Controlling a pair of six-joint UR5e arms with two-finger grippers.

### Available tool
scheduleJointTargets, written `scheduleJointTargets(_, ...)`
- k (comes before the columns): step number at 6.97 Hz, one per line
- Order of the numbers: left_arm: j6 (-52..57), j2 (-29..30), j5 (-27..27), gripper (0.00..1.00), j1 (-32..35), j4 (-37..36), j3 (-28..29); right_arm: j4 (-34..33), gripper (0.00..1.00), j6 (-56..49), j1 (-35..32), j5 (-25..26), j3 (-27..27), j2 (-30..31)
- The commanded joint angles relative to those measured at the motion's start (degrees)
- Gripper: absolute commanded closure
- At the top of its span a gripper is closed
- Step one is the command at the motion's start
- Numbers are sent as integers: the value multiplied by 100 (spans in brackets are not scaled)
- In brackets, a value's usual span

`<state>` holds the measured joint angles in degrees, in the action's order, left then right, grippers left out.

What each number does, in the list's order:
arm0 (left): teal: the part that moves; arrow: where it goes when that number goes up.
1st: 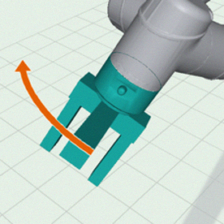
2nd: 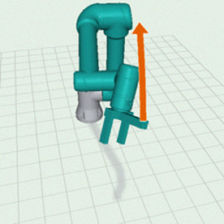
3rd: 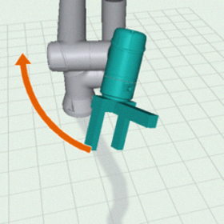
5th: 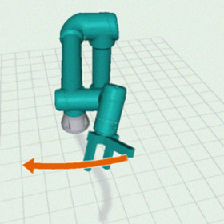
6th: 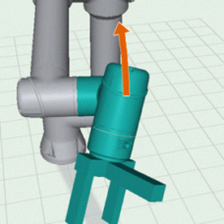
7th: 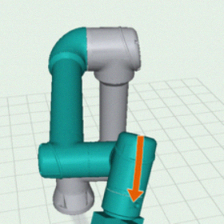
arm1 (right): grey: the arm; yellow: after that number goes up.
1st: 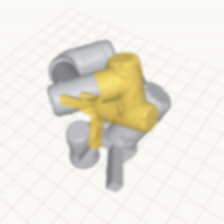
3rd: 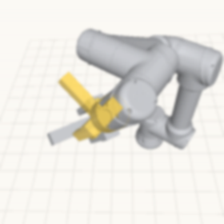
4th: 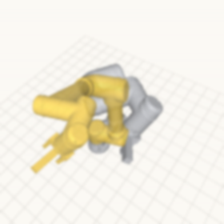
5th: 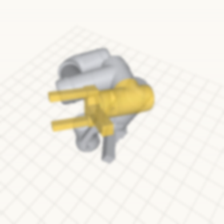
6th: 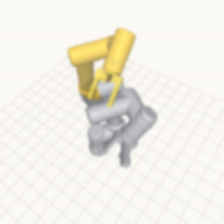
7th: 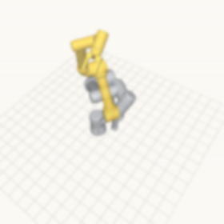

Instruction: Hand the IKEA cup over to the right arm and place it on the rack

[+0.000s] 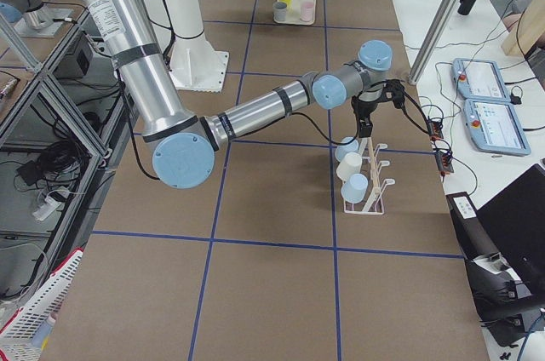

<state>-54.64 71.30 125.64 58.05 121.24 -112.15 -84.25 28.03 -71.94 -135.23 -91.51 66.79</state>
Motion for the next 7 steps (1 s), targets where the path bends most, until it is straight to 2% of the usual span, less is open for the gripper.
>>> scheduleJointTargets(1,-30,250,-22,6,-372,-108,192,-3,1,1,13,6,-16,18)
scheduleJointTargets(6,-30,568,-13,26,-558,-127,553,-29,1,1,13,-12,-244,149)
scheduleJointTargets(7,-30,569,-13,58,-584,-127,571,-30,1,97,13,-21,-271,150)
